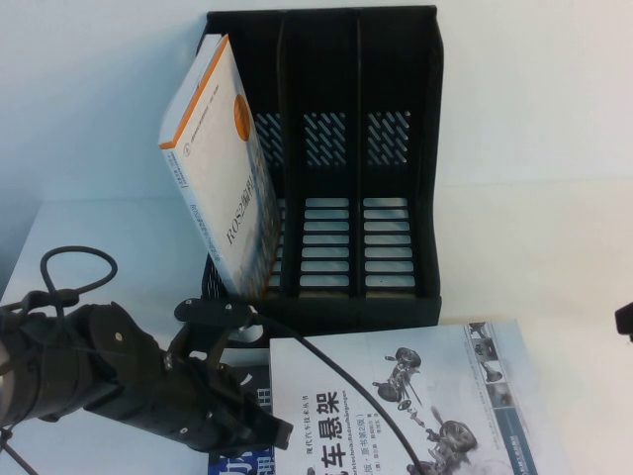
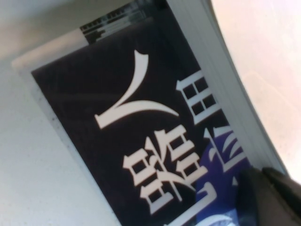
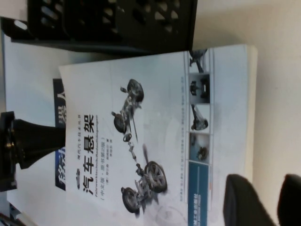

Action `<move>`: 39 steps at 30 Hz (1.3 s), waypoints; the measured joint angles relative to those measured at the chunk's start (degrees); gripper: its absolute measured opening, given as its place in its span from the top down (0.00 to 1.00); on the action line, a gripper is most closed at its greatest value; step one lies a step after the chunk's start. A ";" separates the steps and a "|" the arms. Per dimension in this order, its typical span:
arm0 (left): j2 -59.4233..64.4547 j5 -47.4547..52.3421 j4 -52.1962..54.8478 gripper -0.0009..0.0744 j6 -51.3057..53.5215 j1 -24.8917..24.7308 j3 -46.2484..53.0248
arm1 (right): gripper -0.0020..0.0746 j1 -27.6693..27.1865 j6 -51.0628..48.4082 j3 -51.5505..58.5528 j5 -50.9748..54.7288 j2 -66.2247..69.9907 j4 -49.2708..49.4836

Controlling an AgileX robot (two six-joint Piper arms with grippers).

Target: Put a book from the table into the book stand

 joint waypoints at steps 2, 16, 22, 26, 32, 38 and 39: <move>0.00 0.09 0.00 0.99 0.00 0.03 0.00 | 0.76 -1.35 -2.89 0.00 0.64 0.00 0.90; -6.04 3.79 0.64 0.99 0.00 0.24 0.00 | 0.97 -1.58 -15.40 2.95 0.31 8.85 3.14; -15.95 7.47 3.54 0.99 -0.63 0.24 0.00 | 0.98 -1.58 -23.23 2.95 3.88 15.12 5.89; -23.80 8.30 9.81 0.99 -3.26 0.24 0.00 | 0.98 -1.58 -26.49 2.95 3.88 15.95 6.83; -34.76 11.72 26.52 0.99 -9.39 0.24 0.23 | 0.85 -1.58 -23.25 2.95 4.10 15.95 9.41; -45.91 16.34 40.16 0.99 -15.74 0.24 0.33 | 0.46 -1.35 -22.50 2.95 4.21 15.95 9.79; -48.09 16.77 41.16 0.99 -16.52 0.24 0.33 | 0.42 -1.15 -22.50 2.95 4.21 15.95 9.79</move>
